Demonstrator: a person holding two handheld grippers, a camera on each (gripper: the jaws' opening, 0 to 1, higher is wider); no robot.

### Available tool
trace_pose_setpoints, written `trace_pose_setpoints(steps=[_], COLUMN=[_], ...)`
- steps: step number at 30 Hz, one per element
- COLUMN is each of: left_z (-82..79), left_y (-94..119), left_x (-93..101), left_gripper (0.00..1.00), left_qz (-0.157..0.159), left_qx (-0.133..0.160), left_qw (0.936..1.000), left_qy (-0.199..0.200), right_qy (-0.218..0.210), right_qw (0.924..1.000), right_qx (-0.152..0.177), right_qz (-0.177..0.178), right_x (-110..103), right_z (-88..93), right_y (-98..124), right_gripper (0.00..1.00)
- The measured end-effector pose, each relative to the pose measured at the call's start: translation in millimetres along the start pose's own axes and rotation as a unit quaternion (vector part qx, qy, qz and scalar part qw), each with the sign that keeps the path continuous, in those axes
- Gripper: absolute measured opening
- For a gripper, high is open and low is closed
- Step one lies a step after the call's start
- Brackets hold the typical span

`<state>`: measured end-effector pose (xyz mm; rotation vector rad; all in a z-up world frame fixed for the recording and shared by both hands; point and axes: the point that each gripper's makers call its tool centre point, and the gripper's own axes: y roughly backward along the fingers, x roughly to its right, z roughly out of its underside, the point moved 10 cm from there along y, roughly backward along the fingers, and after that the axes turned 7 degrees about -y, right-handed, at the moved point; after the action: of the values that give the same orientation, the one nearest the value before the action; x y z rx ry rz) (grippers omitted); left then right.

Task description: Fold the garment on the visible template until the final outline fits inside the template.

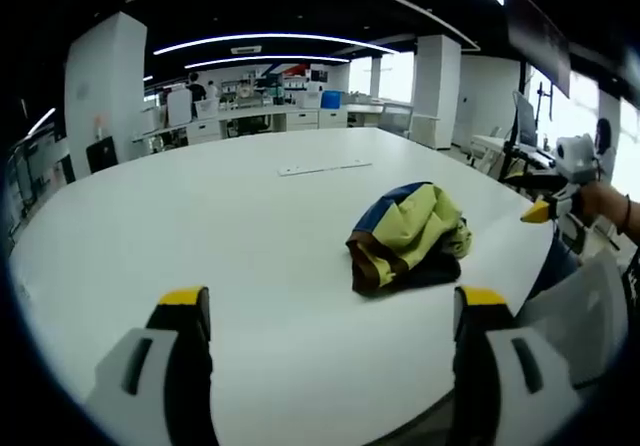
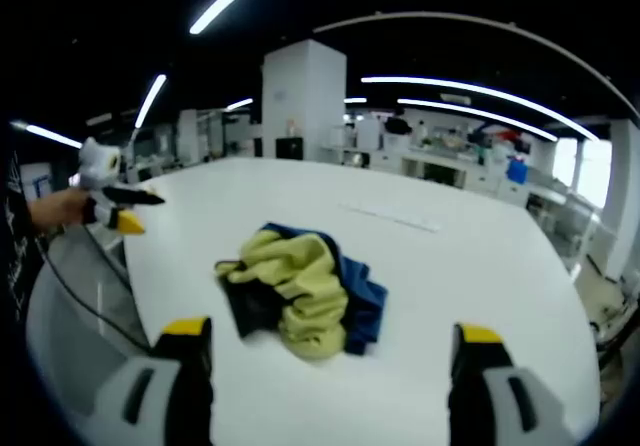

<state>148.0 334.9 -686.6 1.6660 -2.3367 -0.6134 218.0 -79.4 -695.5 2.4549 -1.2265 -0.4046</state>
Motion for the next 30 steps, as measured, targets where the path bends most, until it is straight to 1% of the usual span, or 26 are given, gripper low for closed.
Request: trace_pose_setpoints(steps=[5,17,30], left_z=[-0.4,3.9,4.1], left_y=[0.8,4.6,5.1], left_x=[0.6,-4.6,-4.6], left_gripper=[0.99,0.99,0.99], left_qz=[0.002,-0.007,-0.007], left_qx=[0.001,-0.003,-0.006], left_qw=[1.0,1.0,1.0], left_qy=[0.001,-0.001,-0.002], right_qy=[-0.002,0.001,0.003], right_qw=[1.0,1.0,0.9999], right_qx=[-0.001,-0.004,-0.006], right_qz=[0.0,-0.005,-0.012], right_x=[0.0,-1.0,-3.5], right_z=[1.3,0.0,-1.0], right_y=[0.9,-0.6,-1.9], right_gripper=[1.0,1.0,1.0])
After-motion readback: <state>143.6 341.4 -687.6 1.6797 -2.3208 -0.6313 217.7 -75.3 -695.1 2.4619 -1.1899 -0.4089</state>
